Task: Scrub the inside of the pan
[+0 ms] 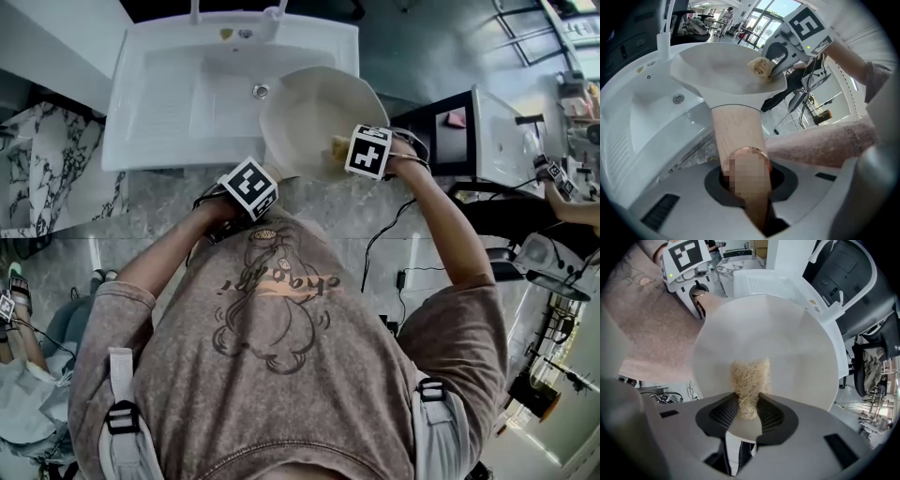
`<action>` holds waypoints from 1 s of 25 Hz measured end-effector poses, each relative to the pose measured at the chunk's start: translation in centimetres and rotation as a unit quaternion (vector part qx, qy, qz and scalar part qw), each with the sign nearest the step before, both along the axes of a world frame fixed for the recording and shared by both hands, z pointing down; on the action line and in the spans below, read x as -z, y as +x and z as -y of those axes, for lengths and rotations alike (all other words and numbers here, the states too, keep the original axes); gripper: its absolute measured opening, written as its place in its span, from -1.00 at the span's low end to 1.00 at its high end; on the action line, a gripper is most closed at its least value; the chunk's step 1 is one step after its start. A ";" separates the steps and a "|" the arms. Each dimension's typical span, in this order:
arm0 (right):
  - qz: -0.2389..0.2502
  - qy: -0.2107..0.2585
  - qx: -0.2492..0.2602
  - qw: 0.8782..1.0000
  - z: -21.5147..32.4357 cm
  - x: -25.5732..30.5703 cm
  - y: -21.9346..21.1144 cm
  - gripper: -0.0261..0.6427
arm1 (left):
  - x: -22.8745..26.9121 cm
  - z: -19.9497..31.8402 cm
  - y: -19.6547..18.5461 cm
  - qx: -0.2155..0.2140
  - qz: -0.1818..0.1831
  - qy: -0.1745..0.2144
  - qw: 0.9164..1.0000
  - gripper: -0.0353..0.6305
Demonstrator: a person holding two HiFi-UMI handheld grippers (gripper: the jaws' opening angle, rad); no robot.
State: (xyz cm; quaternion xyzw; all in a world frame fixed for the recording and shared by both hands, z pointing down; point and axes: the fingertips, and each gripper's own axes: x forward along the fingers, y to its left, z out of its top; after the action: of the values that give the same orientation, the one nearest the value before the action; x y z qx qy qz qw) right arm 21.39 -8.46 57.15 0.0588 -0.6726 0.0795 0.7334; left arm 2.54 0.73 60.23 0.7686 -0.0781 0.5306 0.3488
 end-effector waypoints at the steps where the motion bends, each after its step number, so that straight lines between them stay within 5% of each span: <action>1: 0.000 -0.004 0.004 1.000 -0.2 -0.1 -0.3 -0.50 | 0.0 0.0 0.0 0.000 0.000 -0.001 1.000 -0.69; 12: 0.019 -0.061 -0.024 0.998 -2.9 -0.8 -2.8 -0.50 | 0.1 -0.3 0.2 0.005 -0.003 -0.006 1.000 -0.69; 21: 0.109 -0.063 0.009 0.992 -2.7 -1.5 -9.2 -0.50 | 0.0 -0.5 0.3 0.003 -0.005 -0.011 1.000 -0.70; 25: 0.102 -0.054 0.018 0.993 -2.0 -2.3 -10.1 -0.50 | 0.0 -0.6 0.4 0.003 -0.005 -0.013 1.000 -0.70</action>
State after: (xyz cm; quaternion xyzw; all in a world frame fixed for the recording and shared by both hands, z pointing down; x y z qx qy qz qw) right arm 11.27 -6.50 59.41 -0.0014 -0.7394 0.1076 0.6646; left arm 2.97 1.33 60.25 0.7663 -0.0717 0.5270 0.3606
